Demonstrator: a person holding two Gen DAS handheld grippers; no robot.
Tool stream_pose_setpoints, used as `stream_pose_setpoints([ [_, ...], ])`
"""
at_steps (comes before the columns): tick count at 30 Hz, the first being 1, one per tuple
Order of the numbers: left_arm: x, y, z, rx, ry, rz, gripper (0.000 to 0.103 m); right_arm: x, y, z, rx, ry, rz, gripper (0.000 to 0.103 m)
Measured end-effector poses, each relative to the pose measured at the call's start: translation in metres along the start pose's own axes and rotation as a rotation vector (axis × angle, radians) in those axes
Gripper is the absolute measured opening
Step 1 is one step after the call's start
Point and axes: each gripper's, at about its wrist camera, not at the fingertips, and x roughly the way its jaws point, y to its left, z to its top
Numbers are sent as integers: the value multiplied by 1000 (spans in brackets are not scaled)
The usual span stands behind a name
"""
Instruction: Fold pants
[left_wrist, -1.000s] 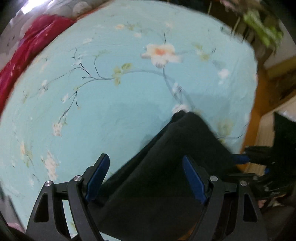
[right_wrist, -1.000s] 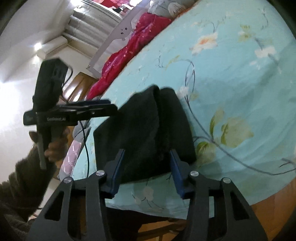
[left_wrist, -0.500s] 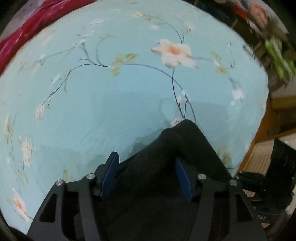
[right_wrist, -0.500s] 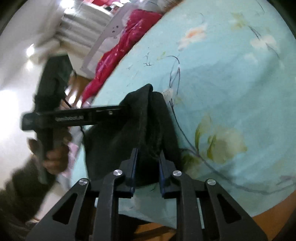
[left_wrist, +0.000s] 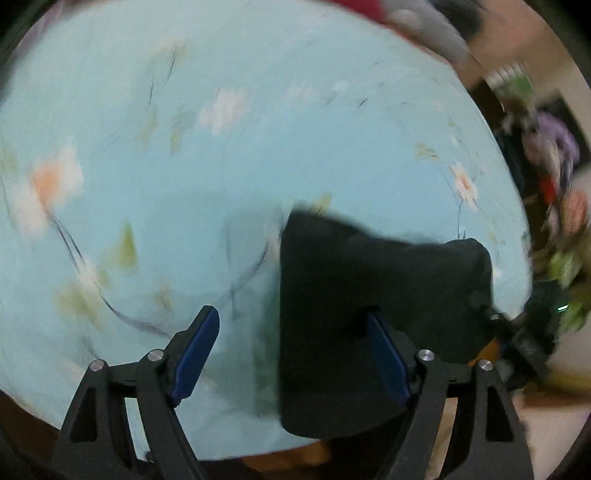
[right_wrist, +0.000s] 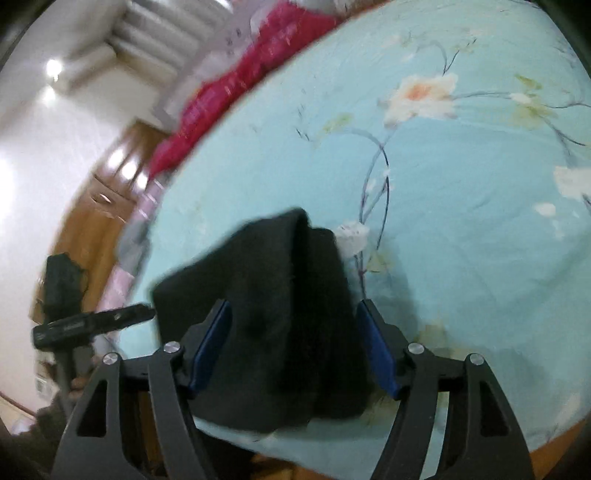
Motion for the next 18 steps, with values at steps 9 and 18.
stream_pose_setpoints([
  [9,37,-6,-20,-25,28,-168,90,20,-2,-2,-57,101,86,87],
  [18,21,-13,-21,-13,-24,-210,34,14,29,5,-103,135,-1,56],
])
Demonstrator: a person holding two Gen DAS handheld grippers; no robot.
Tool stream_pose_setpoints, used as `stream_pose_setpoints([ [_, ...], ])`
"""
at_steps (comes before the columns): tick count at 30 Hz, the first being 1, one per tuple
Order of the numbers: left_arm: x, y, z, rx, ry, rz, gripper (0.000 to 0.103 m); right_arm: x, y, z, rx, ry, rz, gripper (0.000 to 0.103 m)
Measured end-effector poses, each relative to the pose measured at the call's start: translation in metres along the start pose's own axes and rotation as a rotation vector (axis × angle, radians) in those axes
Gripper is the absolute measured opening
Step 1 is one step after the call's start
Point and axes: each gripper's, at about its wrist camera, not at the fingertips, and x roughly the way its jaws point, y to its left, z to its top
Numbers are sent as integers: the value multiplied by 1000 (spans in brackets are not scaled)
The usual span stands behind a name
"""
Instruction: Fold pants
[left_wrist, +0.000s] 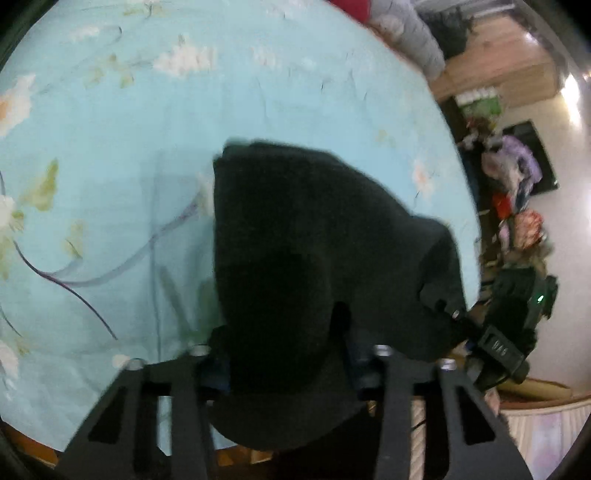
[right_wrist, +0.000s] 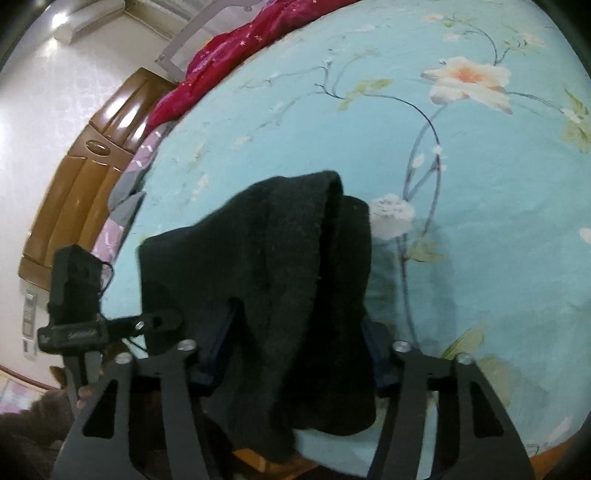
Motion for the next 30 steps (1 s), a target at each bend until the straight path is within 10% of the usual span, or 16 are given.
stream_pose_setpoints([
  [7,-75,2,37,11,-199,23,32,14,53,36,-27,-7,105,54],
  [10,-91,17,57,21,-260,143,50,31,75,58,-59,-38,114,55],
  [14,-84,40,61,56,-253,490,57,88,85,77,-120,27,-190,59],
  [18,-100,40,38,85,-339,553,81,84,94,74,-115,17,-234,66],
  [24,-107,38,5,140,-437,676,81,48,119,59,-192,-66,-438,103],
  [30,-98,26,-23,186,-441,763,81,13,130,36,-247,-178,-564,103],
])
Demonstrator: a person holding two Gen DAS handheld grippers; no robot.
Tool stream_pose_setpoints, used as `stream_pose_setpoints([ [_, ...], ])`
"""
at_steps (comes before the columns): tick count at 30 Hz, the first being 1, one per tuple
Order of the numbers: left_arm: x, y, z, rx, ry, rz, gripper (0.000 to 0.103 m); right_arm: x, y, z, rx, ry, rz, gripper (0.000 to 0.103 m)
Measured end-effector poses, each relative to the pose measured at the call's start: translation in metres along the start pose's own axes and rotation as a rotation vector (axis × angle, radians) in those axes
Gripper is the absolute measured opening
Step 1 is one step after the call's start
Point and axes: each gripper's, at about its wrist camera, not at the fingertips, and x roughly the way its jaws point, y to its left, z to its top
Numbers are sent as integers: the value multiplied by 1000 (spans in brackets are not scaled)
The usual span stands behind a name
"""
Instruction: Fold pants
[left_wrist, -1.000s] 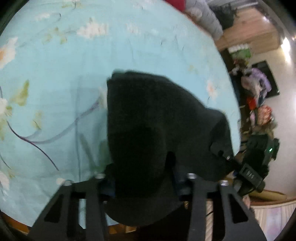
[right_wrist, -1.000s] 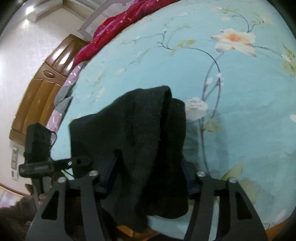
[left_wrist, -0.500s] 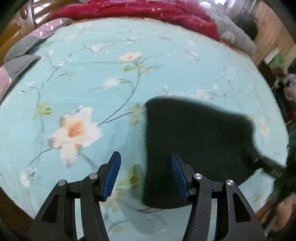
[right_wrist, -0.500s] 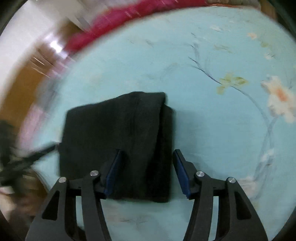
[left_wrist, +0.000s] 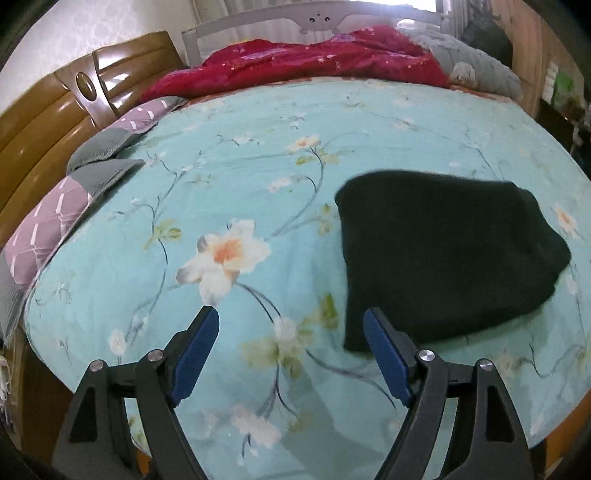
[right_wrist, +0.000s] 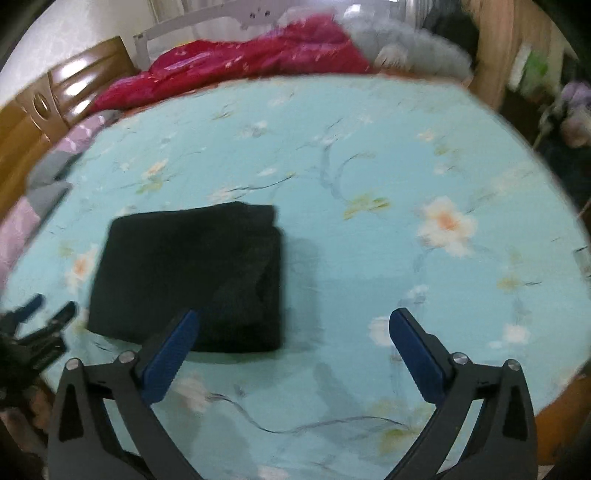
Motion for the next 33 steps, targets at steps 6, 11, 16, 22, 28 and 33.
stream_pose_setpoints([
  [6,-14,-7,-18,-19,15,-30,81,-29,11,-24,-124,-62,-124,103],
  [11,-26,-18,-25,-5,27,-66,81,-47,5,-36,-112,-87,-86,103],
  [16,-39,-37,-31,57,16,-67,81,-55,-1,-41,-113,-96,-68,103],
  [22,-54,-53,-37,92,-15,-91,81,-61,-6,-50,-128,-110,-82,103],
  [28,-59,-60,-38,108,-23,-126,81,-56,-12,-62,-124,-85,-81,103],
  [33,-56,-62,-39,106,-8,-139,81,-53,-16,-68,-91,-63,-63,103],
])
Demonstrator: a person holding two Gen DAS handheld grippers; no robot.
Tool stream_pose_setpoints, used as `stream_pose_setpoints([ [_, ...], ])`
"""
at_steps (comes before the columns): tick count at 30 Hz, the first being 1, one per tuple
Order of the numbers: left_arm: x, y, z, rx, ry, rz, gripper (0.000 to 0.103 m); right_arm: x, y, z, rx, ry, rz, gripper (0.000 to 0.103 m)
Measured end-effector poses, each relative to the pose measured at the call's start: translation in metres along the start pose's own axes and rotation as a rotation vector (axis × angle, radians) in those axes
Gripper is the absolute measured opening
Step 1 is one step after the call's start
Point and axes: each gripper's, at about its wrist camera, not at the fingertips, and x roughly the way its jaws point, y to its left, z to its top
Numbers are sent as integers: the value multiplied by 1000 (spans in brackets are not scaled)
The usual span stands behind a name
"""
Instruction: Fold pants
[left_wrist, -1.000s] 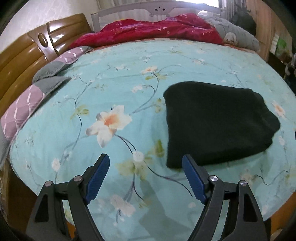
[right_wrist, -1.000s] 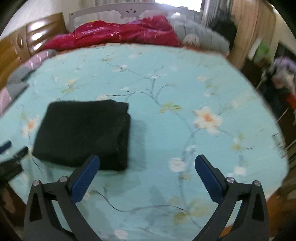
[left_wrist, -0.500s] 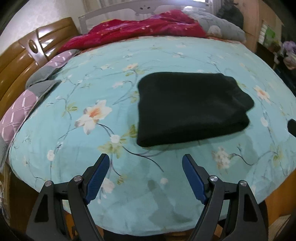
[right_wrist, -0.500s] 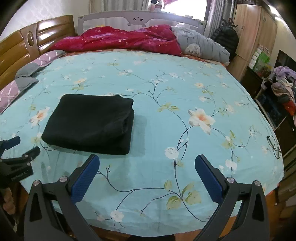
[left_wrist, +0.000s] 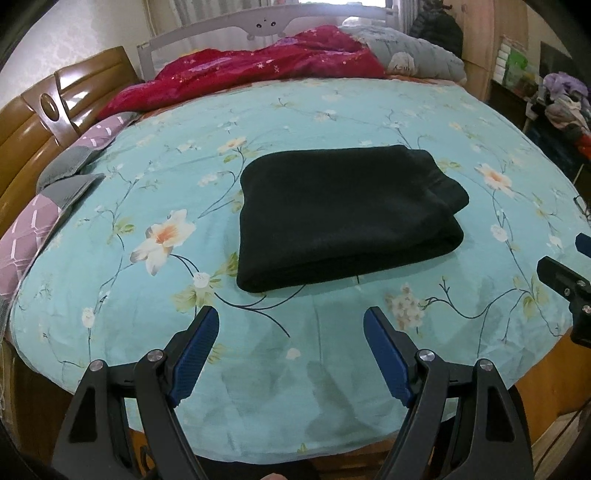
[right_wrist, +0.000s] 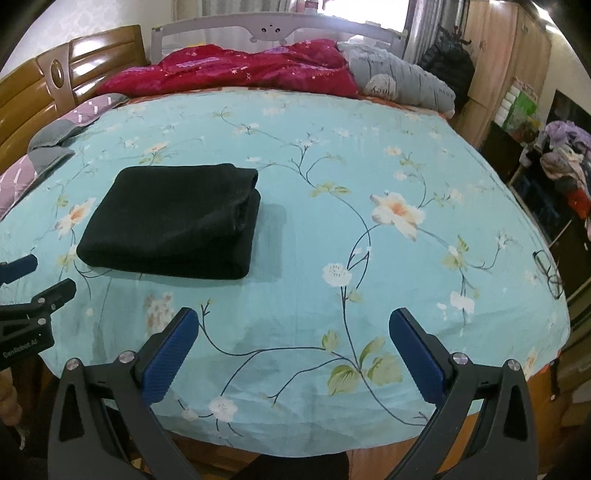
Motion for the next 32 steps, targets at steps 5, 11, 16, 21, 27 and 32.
stream_pose_setpoints([
  [5,4,1,0,-8,14,-10,81,2,-3,-2,12,8,7,103],
  [11,9,0,0,-11,32,-21,81,5,-3,-3,6,17,26,103],
  [16,12,0,2,-10,44,-40,81,8,1,-3,-16,25,19,103],
  [21,13,-3,2,-6,52,-59,81,9,3,-4,-11,33,21,103],
  [27,3,-5,9,-24,6,-111,81,11,2,-5,-6,46,24,103],
  [32,-3,-10,13,-18,2,-118,81,12,-1,-5,4,50,27,103],
])
